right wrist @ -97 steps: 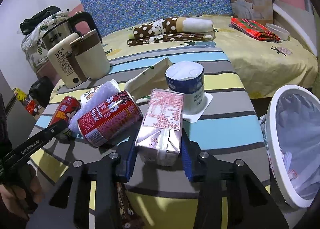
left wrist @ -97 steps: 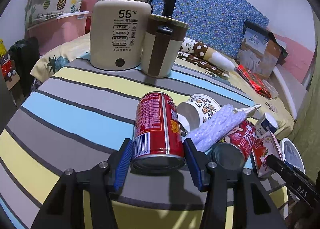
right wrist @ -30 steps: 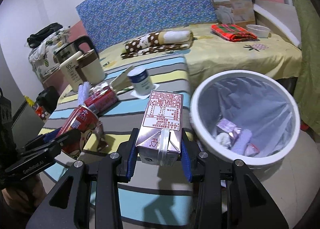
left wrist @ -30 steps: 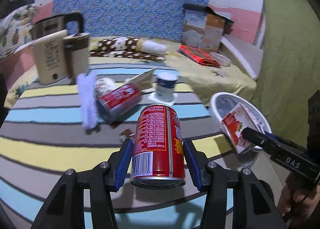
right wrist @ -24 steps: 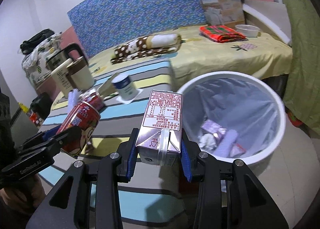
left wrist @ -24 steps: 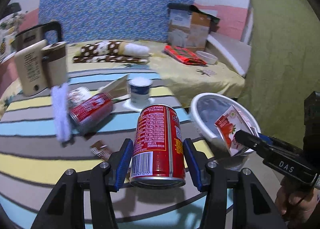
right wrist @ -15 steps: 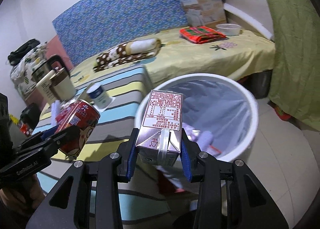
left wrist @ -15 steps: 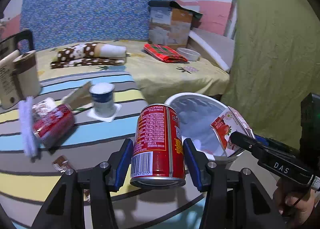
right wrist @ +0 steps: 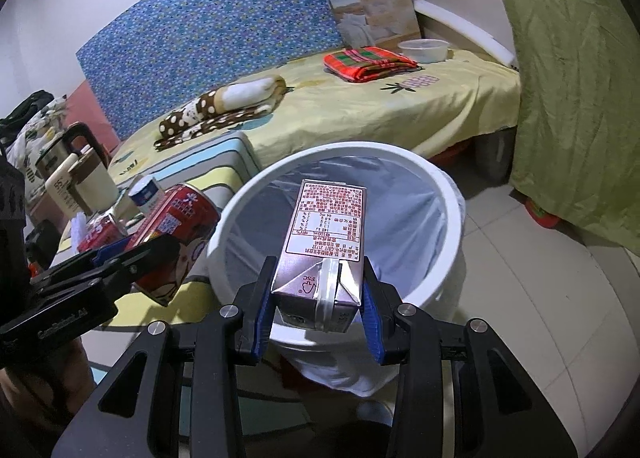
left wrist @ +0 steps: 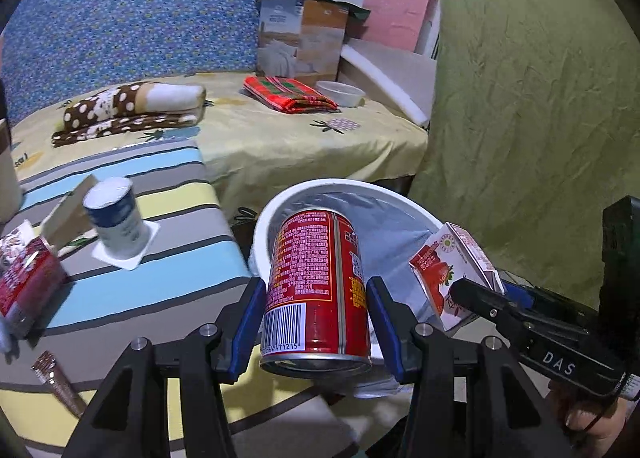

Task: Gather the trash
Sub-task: 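Carry the red can and milk carton over the white bin and open both grippers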

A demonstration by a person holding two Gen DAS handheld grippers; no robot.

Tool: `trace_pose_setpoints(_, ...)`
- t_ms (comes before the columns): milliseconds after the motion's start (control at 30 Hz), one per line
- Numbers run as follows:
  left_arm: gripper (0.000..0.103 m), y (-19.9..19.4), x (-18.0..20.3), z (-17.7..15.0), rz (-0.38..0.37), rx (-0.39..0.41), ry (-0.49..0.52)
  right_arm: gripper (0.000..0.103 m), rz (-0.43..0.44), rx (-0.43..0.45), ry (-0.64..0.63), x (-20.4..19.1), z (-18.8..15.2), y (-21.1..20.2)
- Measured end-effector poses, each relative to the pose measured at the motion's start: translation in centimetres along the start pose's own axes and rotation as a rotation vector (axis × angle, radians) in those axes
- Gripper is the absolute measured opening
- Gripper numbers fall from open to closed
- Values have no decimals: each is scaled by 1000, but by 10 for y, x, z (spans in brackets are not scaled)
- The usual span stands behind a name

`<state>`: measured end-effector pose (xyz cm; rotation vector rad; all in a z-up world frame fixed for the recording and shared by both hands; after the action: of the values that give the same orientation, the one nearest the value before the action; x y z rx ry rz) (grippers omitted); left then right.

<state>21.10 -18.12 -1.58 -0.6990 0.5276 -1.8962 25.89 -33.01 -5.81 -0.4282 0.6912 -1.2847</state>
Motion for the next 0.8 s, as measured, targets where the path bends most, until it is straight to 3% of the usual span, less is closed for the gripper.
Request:
trace_pose_setpoints(500,52,35,7,6,-15,-45,24,41,-37,-49,7,14,-1,9)
trace_pose_setpoints(800,57,25,7,10,-32,-15,15,46,-53,-28,28,19,-1,2)
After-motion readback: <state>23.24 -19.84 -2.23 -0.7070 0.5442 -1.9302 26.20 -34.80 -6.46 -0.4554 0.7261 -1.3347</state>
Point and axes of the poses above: each gripper's, at about its wrist camera, not at the fingertips, and y roughly the way its jaws point, x to its right, z to its top, the point moved 3 cm from there along y, roughly the way its jaws point, and after that the axes turned 2 degrees about -y, right-handed, at the moved point
